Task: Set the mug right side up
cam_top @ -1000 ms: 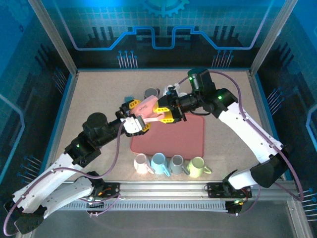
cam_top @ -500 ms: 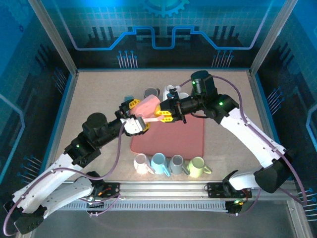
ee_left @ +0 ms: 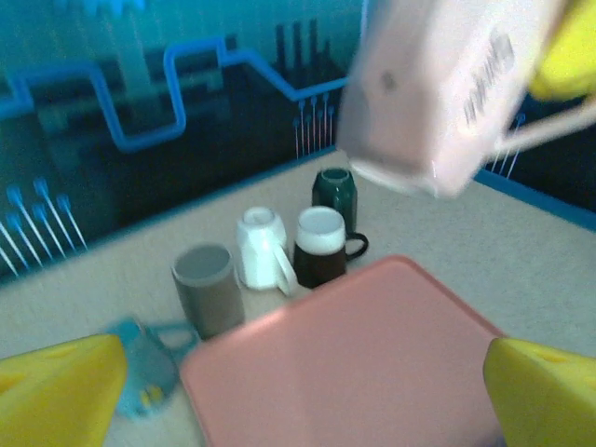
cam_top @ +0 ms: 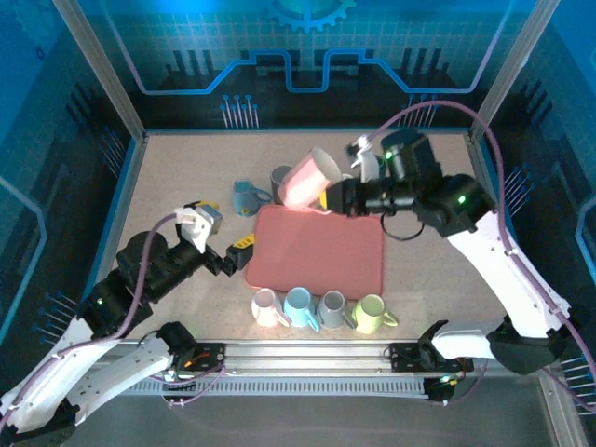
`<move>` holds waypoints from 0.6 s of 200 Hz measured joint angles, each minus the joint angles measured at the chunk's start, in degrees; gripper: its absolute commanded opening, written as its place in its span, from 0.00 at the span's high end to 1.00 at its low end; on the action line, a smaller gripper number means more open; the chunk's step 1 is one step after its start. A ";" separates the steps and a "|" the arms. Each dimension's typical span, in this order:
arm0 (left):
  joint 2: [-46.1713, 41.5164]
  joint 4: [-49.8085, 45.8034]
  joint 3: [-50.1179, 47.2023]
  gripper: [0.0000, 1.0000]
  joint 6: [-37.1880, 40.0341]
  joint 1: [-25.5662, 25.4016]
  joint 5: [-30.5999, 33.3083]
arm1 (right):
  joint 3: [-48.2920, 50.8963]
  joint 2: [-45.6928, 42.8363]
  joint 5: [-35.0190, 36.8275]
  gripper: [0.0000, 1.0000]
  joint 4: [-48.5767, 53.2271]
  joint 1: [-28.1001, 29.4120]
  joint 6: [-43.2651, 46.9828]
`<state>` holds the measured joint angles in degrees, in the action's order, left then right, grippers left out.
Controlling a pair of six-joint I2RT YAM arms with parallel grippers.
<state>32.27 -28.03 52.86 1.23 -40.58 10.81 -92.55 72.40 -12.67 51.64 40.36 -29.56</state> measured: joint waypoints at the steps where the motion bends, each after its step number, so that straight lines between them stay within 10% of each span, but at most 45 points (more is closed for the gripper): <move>1: 0.00 -0.33 0.11 0.01 -0.85 0.00 0.13 | 0.63 -0.20 0.96 1.00 -0.35 0.55 0.96; 54: 3.02 -12.24 1.07 0.01 -25.55 0.00 6.10 | 18.78 5.42 20.70 1.00 -13.99 6.10 22.97; 120: 1.88 -21.86 0.85 0.01 -40.28 0.00 16.20 | 20.63 20.11 28.76 1.00 -28.59 6.19 26.64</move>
<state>34.15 -49.89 53.71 -39.05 -40.58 27.00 -71.92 92.51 16.10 23.05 46.54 -2.92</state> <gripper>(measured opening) 0.990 0.171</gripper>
